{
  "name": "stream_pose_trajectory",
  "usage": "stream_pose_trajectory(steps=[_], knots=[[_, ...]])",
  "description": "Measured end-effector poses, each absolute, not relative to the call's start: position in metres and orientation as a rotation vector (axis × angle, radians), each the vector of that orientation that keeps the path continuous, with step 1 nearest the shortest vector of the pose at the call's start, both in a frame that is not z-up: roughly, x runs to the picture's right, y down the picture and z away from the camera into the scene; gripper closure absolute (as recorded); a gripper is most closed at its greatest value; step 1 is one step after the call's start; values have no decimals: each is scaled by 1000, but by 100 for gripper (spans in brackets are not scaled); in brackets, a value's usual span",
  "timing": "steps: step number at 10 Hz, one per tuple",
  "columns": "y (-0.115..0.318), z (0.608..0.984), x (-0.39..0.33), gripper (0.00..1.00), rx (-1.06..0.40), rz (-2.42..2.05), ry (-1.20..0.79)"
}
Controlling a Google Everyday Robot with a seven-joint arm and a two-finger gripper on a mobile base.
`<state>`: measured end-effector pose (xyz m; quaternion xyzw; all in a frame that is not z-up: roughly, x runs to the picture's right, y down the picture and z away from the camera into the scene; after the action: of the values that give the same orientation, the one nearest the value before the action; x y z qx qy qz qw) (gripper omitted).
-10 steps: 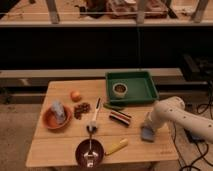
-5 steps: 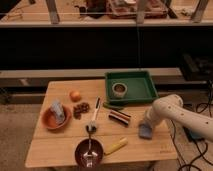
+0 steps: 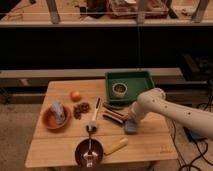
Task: Wipe table surface with sponge
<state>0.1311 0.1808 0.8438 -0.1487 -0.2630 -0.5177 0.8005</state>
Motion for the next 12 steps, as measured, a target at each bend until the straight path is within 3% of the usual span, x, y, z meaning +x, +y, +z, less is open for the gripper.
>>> stream_pose_trajectory(steps=[4, 12], knots=[[225, 825, 131, 100, -367, -1142, -610], [232, 821, 138, 100, -385, -1136, -613]])
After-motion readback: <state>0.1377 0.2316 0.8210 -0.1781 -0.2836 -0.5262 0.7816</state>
